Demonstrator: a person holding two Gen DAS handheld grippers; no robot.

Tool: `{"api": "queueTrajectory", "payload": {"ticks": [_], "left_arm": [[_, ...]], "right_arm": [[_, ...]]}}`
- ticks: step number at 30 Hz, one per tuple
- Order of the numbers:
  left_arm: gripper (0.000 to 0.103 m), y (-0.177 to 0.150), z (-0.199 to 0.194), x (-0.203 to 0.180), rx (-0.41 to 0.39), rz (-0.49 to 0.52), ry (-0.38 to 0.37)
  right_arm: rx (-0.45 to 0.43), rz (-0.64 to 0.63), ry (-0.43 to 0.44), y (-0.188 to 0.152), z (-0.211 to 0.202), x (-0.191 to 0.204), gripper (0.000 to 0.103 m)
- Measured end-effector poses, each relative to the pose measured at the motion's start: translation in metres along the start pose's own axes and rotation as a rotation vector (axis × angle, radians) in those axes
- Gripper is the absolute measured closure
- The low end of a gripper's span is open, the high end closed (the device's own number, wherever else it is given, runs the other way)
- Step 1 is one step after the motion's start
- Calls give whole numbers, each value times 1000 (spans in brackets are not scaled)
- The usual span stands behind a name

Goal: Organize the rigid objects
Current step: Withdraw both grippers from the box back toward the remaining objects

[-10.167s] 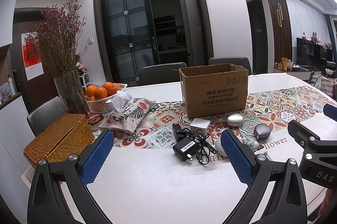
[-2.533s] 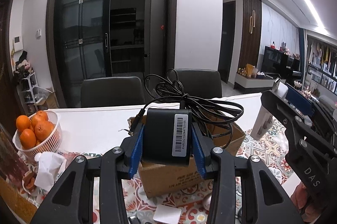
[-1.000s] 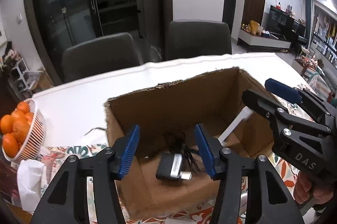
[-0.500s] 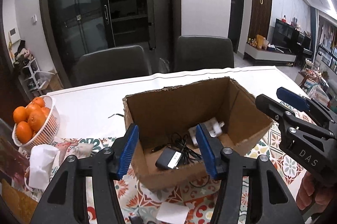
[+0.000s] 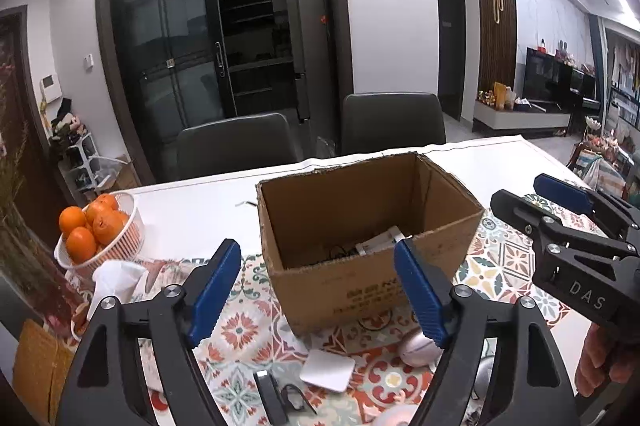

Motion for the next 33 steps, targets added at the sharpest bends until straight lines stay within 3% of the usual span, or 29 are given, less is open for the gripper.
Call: {"api": "queueTrajectory", "payload": {"ticks": [17, 33], "left_arm": [[12, -42, -35, -16, 24, -50, -17], [9, -92, -40, -38, 104, -53, -30]], "right_arm": [[4, -1, -5, -37, -38, -4, 24], [59, -5, -5, -82, -48, -13, 23]]}}
Point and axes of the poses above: each gripper's, at about its wrist camera, not at the fingertips, and z roughly the way its jaws point, x to its left, y to its top, the point moved 3 cm from there along z, roughly the way its jaws point, and after that the axes turned 3 degrees about y, right-handed, at the moved point
